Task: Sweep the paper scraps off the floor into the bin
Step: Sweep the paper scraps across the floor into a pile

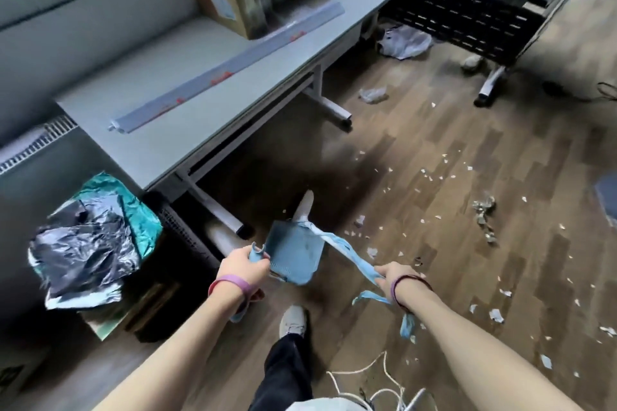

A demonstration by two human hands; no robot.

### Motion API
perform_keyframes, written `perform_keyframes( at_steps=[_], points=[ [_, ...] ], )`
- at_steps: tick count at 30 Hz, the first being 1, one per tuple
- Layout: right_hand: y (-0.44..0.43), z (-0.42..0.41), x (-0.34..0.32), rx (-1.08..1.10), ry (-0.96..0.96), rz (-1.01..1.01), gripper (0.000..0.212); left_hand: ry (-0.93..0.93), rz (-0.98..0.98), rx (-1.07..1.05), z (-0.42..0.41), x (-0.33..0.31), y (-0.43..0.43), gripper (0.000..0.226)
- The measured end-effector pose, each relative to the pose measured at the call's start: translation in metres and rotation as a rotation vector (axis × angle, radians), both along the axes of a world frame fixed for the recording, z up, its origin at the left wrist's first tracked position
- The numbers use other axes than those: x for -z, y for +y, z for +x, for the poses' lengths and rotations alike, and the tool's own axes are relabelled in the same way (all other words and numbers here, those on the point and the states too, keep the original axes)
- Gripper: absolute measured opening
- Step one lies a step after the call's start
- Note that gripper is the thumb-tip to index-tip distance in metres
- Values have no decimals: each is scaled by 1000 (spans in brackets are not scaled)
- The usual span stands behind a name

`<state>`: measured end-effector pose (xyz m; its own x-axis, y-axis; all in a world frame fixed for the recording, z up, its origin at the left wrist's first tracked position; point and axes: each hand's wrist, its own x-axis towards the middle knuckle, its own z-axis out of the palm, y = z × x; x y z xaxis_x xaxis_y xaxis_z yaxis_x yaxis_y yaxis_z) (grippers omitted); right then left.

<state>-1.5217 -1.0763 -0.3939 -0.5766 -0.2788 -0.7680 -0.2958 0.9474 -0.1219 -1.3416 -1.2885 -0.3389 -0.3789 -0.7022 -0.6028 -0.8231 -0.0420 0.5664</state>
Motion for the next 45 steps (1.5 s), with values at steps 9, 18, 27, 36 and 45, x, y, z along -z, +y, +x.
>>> perform_keyframes(
  at_steps=[9, 18, 27, 36, 45],
  points=[
    [-125, -36, 21, -98, -47, 30, 36, -31, 14, -110, -24, 18, -94, 8],
    [-107, -63, 45, -179, -33, 195, 37, -90, 56, -24, -66, 46, -75, 10],
    [53, -129, 28, -55, 33, 287, 38, -110, 88, 191, -165, 50, 51, 11],
    [290, -174, -18, 393, 57, 427, 40, -79, 238, 505, -283, 48, 241, 13],
    [366, -176, -41, 638, 20, 423, 40, -102, 159, 612, -337, 37, 304, 18]
  ],
)
